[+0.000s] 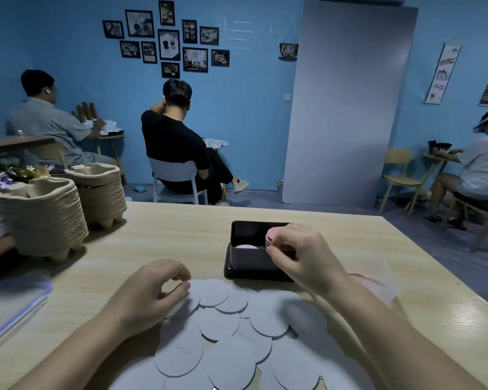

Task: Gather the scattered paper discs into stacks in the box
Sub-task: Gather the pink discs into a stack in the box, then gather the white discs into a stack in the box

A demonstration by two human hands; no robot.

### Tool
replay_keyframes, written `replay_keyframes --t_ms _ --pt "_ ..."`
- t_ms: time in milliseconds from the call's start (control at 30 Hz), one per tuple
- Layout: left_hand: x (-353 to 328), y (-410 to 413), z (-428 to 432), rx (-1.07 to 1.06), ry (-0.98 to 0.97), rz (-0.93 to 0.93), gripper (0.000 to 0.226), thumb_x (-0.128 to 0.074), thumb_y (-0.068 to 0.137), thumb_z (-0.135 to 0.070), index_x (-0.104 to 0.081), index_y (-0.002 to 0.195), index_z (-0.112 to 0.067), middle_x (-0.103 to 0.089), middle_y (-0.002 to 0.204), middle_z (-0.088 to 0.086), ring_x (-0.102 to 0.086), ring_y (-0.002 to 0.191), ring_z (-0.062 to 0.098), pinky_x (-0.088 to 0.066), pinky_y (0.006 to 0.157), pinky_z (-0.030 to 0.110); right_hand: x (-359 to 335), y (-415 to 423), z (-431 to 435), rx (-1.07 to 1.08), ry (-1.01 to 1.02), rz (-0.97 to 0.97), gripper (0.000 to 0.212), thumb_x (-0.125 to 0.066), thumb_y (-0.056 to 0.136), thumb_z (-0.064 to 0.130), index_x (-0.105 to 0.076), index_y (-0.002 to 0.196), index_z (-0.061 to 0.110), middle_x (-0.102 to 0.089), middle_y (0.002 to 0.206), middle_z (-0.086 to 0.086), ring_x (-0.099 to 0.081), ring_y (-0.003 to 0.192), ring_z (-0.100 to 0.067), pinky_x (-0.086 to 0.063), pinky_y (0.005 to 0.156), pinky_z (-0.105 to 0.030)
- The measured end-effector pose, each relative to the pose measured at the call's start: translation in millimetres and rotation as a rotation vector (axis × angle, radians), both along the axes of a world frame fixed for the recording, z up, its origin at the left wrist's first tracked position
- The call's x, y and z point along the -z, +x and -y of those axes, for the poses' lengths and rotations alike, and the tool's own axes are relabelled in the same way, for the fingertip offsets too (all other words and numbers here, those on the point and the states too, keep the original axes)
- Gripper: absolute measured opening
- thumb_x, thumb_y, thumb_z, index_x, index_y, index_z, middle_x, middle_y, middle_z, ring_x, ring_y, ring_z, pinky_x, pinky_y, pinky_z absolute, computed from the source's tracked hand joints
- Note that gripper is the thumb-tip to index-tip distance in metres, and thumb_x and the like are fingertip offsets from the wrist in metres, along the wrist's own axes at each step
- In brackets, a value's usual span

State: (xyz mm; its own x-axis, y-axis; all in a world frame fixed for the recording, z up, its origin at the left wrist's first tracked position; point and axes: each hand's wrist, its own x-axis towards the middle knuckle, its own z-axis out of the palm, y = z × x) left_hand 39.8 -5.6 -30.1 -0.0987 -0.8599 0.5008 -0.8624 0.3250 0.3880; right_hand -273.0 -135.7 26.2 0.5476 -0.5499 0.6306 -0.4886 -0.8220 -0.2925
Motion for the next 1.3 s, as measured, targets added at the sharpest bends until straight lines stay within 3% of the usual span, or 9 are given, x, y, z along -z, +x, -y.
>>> replay_keyframes --t_ms 67,200,267,433,633,700,867,1100,1300 --pt "2.4 1.4 -3.3 -0.018 0.041 -0.013 0.015 -0.056 0.090 -0.048 -0.065 0.094 -0.037 -0.065 0.092 -0.025 -0.063 0.092 0.002 -0.055 0.074 0.032 5.8 6.1 -12.7 -0.054 0.046 -0.022 0.016 -0.064 0.091 0.033 -0.060 0.077 0.027 -0.061 0.080 0.011 -0.055 0.082 -0.012 -0.046 0.075 -0.028" --pt "7.5 4.2 -6.0 -0.016 0.120 -0.021 0.024 -0.059 0.086 -0.051 -0.066 0.103 -0.036 -0.066 0.098 -0.022 -0.060 0.097 -0.001 -0.052 0.086 0.033 21.1 29.5 -30.9 -0.164 0.126 -0.158 0.010 -0.069 0.092 0.031 -0.069 0.087 0.023 -0.063 0.081 0.015 -0.056 0.079 -0.006 -0.044 0.073 -0.020" --pt "10.4 5.6 -7.1 -0.007 0.161 -0.011 0.031 -0.063 0.083 -0.054 -0.064 0.110 -0.037 -0.063 0.105 -0.024 -0.057 0.103 -0.002 -0.049 0.090 0.030 30.4 44.2 -33.4 -0.220 0.159 -0.212 0.012 -0.068 0.093 0.034 -0.069 0.094 0.022 -0.064 0.087 0.011 -0.057 0.080 -0.006 -0.049 0.074 -0.026" --pt "17.4 9.6 -7.4 -0.007 0.163 0.016 0.046 -0.071 0.078 -0.059 -0.060 0.118 -0.037 -0.059 0.112 -0.028 -0.053 0.109 -0.004 -0.047 0.093 0.025 46.8 65.3 -32.6 -0.251 0.152 -0.379 0.032 -0.054 0.097 0.050 -0.065 0.109 0.022 -0.062 0.111 0.007 -0.058 0.104 -0.012 -0.052 0.090 -0.035" --pt "19.3 9.7 -4.0 -0.034 0.156 0.018 0.047 -0.072 0.076 -0.059 -0.060 0.116 -0.038 -0.059 0.109 -0.026 -0.054 0.108 -0.001 -0.047 0.091 0.025 59.8 61.0 -36.0 -0.288 0.198 -0.386 0.035 -0.055 0.099 0.052 -0.064 0.122 0.028 -0.054 0.136 0.012 -0.044 0.130 -0.007 -0.043 0.107 -0.028" --pt "18.6 8.4 -3.4 -0.042 0.161 0.019 0.047 -0.071 0.076 -0.060 -0.059 0.116 -0.038 -0.059 0.108 -0.025 -0.054 0.107 -0.001 -0.048 0.091 0.027 60.8 63.0 -34.3 -0.282 0.217 -0.380 0.030 -0.058 0.098 0.053 -0.062 0.119 0.032 -0.053 0.133 0.016 -0.044 0.128 -0.006 -0.044 0.106 -0.029" --pt "19.4 5.7 -5.3 -0.061 0.167 0.053 0.049 -0.071 0.077 -0.063 -0.058 0.116 -0.038 -0.057 0.111 -0.027 -0.052 0.108 -0.002 -0.049 0.092 0.029 62.3 67.8 -32.5 -0.274 0.210 -0.377 0.021 -0.060 0.095 0.054 -0.054 0.101 0.035 -0.049 0.100 0.024 -0.047 0.102 -0.008 -0.047 0.094 -0.033" --pt "17.6 2.8 -17.8 -0.178 0.166 0.126 0.063 -0.061 0.072 -0.076 -0.057 0.122 -0.038 -0.053 0.114 -0.026 -0.050 0.111 0.001 -0.048 0.092 0.030 65.6 67.6 -32.3 -0.228 0.266 -0.339 0.025 -0.062 0.090 0.061 -0.049 0.094 0.040 -0.051 0.102 0.022 -0.044 0.103 -0.004 -0.047 0.094 -0.033" --pt "15.2 2.6 -18.6 -0.224 0.174 0.154 0.070 -0.056 0.070 -0.083 -0.060 0.123 -0.037 -0.051 0.117 -0.027 -0.048 0.113 0.000 -0.047 0.094 0.030 65.8 67.2 -31.7 -0.181 0.305 -0.344 0.050 -0.060 0.085 0.068 -0.052 0.124 0.039 -0.054 0.112 0.022 -0.042 0.105 0.002 -0.047 0.094 -0.030"
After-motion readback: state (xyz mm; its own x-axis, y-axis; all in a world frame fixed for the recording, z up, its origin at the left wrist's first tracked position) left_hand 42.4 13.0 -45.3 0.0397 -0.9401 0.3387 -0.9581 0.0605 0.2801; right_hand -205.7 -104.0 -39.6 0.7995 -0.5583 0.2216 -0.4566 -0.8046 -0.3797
